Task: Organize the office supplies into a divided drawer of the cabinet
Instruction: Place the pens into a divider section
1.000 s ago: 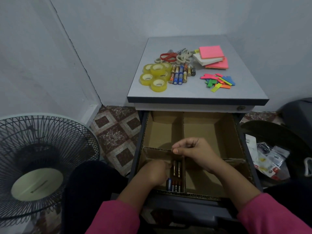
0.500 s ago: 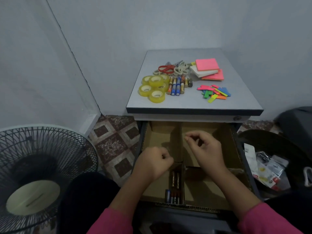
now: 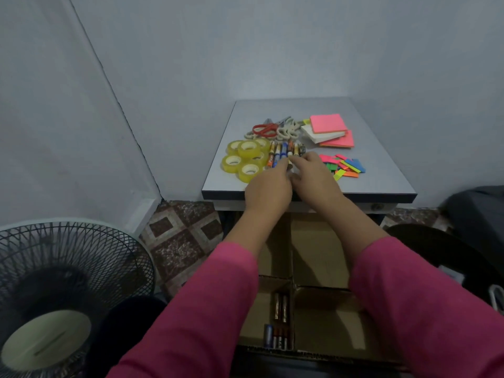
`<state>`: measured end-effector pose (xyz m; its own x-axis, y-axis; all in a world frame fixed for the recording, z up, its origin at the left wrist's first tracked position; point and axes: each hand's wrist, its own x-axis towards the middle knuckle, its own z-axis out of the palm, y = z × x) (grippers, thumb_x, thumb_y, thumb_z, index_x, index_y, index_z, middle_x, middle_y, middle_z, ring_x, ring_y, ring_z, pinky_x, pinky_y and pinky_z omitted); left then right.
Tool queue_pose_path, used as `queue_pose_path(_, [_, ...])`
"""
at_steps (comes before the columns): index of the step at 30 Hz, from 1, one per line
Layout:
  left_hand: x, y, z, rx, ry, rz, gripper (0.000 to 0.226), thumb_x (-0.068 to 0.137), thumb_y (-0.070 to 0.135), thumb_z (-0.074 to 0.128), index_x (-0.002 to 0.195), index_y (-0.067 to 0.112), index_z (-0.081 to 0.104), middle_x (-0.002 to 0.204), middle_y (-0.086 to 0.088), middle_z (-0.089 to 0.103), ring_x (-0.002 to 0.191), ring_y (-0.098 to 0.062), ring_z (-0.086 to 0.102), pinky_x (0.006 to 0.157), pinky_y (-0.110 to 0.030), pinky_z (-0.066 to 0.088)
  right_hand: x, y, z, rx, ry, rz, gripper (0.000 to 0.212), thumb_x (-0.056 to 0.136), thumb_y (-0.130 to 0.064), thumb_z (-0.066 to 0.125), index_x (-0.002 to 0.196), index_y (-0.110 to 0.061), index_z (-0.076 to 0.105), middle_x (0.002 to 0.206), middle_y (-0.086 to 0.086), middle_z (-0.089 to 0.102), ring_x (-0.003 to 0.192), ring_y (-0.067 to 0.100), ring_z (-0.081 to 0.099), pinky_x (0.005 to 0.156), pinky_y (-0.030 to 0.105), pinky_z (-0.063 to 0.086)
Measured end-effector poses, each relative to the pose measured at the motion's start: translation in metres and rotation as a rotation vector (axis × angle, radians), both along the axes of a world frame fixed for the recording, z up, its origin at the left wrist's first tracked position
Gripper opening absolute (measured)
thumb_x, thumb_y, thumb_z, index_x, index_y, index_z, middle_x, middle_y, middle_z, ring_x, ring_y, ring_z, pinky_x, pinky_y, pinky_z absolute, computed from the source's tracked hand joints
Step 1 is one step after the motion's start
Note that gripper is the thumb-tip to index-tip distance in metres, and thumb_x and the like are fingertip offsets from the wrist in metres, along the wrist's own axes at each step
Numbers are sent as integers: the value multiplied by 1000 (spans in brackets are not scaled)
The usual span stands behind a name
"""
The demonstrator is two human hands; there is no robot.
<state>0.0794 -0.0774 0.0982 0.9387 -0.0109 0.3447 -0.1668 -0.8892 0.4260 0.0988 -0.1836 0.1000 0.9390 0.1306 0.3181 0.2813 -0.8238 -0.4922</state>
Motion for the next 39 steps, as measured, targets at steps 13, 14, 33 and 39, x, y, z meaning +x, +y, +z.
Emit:
queue_pose_path(13, [-8, 2, -2, -16, -71, 31, 29, 99, 24, 40, 123, 10, 48, 92, -6, 63, 74, -19, 53, 52, -28, 31, -14, 0, -10, -51, -135, -64, 33, 96, -22, 52, 125, -8, 54, 121, 10, 51, 106, 22, 52, 82, 30, 42])
queue_pose_path(14, [-9, 1, 0, -49, -49, 45, 30, 99, 25, 42, 123, 9, 48, 95, -8, 63, 76, -20, 53, 55, -28, 32, -15, 0, -9, -56, -141, -60, 35, 96, -23, 51, 128, -9, 54, 122, 11, 51, 107, 23, 51, 83, 31, 42])
queue_pose_path(33, [-34, 14, 17, -160, 231, 70, 17, 89, 25, 59, 90, 9, 61, 86, -8, 63, 77, -22, 59, 61, -36, 45, -50, -2, -20, 12, -292, -72, 24, 91, -14, 57, 112, -4, 65, 97, 10, 64, 87, 17, 55, 72, 23, 41])
queue_pose_path(39, [-92, 45, -3, -482, 606, -81, 6, 89, 18, 63, 85, 14, 61, 75, -3, 65, 58, -9, 59, 54, -21, 49, -111, -10, -51, 450, -76, 17, 22, 90, -15, 59, 108, -25, 65, 99, -14, 59, 87, -5, 56, 73, 5, 44])
